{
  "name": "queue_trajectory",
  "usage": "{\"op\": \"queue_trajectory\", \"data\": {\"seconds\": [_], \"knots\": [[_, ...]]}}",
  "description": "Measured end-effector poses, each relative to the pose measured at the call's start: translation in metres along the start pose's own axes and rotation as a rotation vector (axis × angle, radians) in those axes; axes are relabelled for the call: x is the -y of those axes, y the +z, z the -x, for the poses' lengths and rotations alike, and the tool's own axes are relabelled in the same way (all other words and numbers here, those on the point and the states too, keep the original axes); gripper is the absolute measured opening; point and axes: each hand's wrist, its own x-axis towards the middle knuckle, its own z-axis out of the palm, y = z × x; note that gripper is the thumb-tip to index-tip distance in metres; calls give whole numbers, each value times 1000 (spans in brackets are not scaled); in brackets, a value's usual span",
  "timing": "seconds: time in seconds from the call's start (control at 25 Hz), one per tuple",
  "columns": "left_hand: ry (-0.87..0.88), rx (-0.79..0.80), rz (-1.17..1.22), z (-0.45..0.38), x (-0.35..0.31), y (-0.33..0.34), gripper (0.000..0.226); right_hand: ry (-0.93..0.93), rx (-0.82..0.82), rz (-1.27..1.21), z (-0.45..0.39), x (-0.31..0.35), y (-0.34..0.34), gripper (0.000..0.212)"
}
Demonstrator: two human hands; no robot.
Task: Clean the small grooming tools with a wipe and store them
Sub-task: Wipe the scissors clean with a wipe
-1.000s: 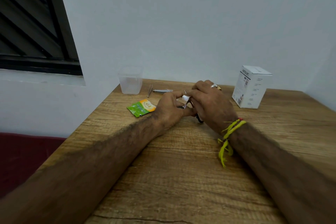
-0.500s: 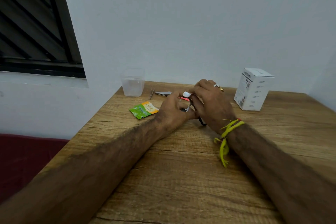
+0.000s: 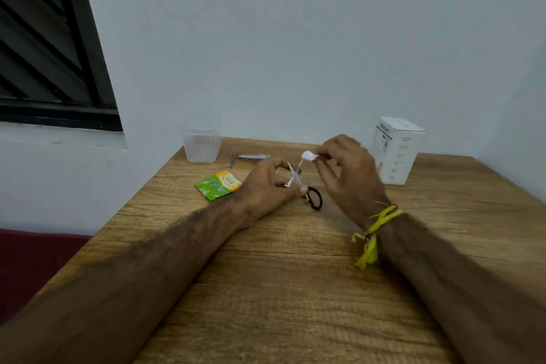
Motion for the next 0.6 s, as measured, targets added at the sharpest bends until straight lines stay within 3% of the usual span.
{"op": "queue_trajectory", "data": {"seconds": [0.12,0.24,0.44,0.6], "knots": [[-6,47,16,0,-12,0,3,-103,156,66,13,8,9,15],[-30,41,35,-3,-14,-3,20,-135,150,108,17,4,7,17],[-65,-64,105,-9,-6,-5,26,-204,185,183,20,-2,4,16],[4,-117,53,-16,4,-5,30,-252,165,197,16,-8,8,17]]}}
